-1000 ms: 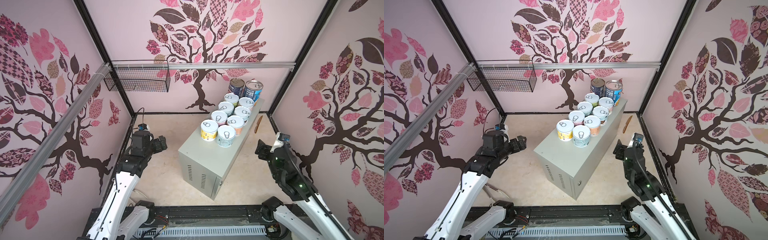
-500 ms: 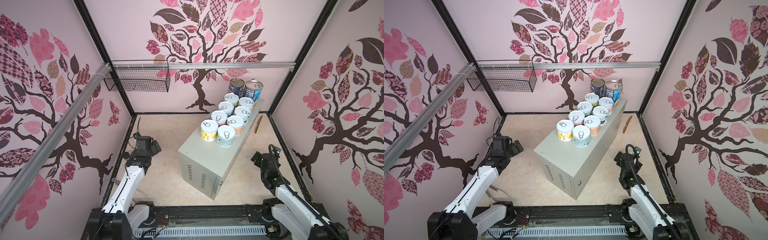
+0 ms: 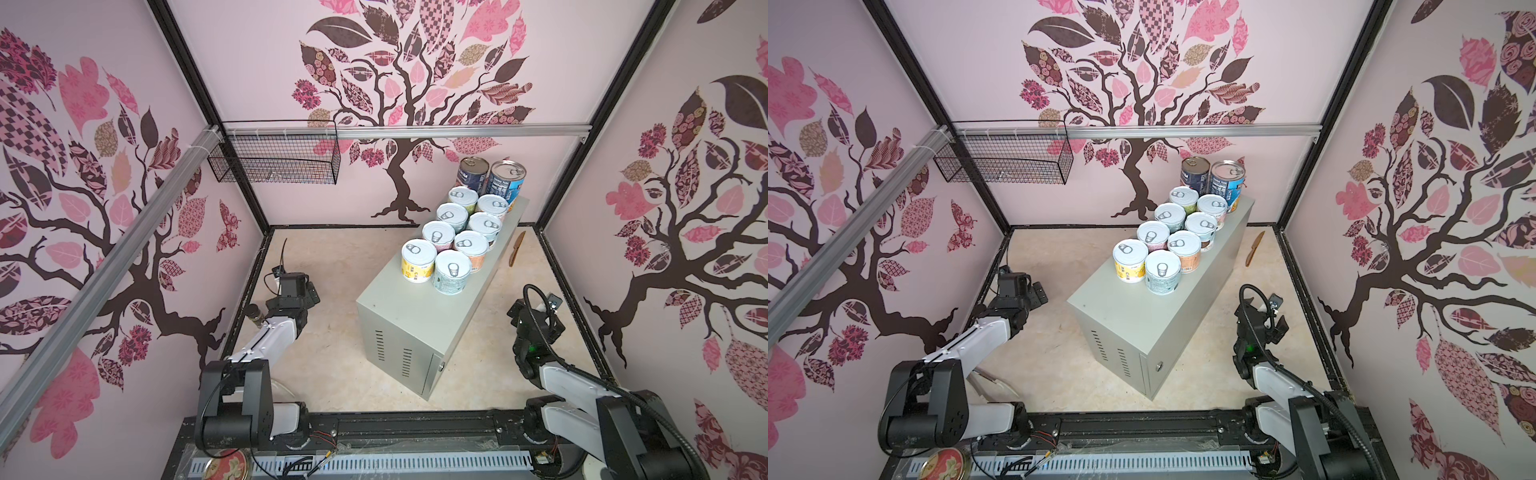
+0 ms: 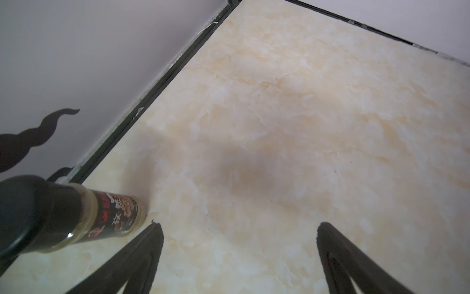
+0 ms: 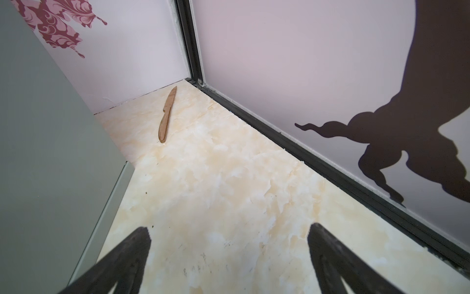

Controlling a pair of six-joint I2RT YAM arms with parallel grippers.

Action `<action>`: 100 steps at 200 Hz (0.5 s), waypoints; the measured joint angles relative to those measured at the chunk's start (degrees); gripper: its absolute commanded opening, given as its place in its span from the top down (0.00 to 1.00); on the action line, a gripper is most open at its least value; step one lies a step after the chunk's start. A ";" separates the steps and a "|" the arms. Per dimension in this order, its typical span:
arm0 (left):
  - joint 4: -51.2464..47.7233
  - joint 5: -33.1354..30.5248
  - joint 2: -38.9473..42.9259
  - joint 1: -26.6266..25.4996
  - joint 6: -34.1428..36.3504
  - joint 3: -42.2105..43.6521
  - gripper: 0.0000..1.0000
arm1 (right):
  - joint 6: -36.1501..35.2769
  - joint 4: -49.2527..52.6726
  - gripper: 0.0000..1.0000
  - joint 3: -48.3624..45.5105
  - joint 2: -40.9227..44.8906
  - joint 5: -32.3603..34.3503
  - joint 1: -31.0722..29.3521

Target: Place and organize the canned foods onto the counter

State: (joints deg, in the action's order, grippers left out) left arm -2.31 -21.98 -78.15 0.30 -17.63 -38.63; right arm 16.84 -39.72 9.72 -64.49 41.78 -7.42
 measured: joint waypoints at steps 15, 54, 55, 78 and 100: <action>2.89 -1.01 -2.34 0.13 2.69 -0.02 0.02 | -1.64 -4.15 0.00 0.22 -3.69 0.39 0.02; 12.70 -1.01 -7.19 1.46 5.77 0.00 0.02 | -4.39 -8.59 0.00 3.50 -10.69 0.37 0.02; 13.05 -0.96 -7.41 1.51 5.84 0.00 0.02 | -4.48 -8.72 0.00 3.63 -10.88 0.37 0.02; 17.64 -0.48 -10.67 2.08 6.14 0.07 0.02 | -5.29 -11.45 0.00 5.49 -13.60 0.28 0.02; 19.37 0.20 -13.49 2.32 6.38 -0.17 0.02 | -5.33 -14.34 0.00 6.32 -16.41 0.00 0.00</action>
State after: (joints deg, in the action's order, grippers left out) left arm 17.06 -21.78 -91.64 2.61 -11.25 -38.81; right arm 11.51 -54.06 16.03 -80.90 41.78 -7.42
